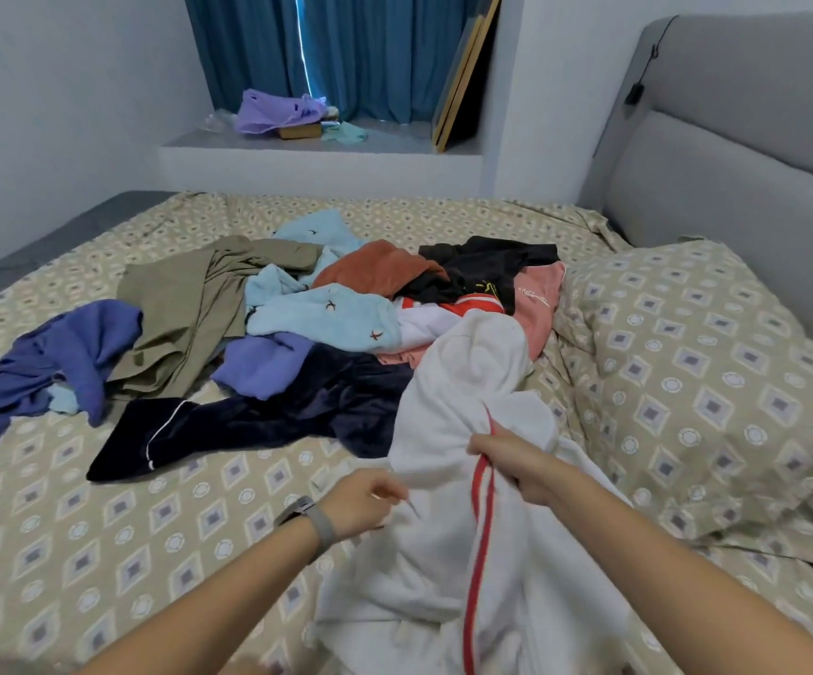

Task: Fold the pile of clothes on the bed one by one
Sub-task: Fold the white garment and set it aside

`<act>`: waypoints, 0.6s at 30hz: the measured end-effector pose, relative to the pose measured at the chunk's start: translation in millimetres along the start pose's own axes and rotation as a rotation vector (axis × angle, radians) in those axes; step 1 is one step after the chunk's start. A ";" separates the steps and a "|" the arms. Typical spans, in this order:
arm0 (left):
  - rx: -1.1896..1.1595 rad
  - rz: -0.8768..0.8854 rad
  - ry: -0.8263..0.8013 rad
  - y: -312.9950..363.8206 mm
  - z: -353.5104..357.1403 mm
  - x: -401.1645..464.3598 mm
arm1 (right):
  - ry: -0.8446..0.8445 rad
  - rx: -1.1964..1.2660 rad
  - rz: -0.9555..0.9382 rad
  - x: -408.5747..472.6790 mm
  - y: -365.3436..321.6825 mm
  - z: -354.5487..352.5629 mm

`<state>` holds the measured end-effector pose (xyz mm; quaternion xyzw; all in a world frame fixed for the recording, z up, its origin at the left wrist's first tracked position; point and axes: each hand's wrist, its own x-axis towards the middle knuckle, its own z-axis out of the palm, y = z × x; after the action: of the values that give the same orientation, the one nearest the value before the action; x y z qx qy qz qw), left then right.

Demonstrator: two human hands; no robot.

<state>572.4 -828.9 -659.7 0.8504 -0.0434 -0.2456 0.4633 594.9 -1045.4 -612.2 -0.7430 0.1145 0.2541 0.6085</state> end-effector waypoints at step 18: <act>0.228 -0.153 0.174 5.0 73.4 143.5 | 0.225 -0.500 0.037 -40.9 76.6 -182.4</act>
<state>665.2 -931.2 -742.9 0.9165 0.0341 -0.1989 0.3455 567.1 -1244.5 -632.0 -0.8914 0.1284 0.2015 0.3850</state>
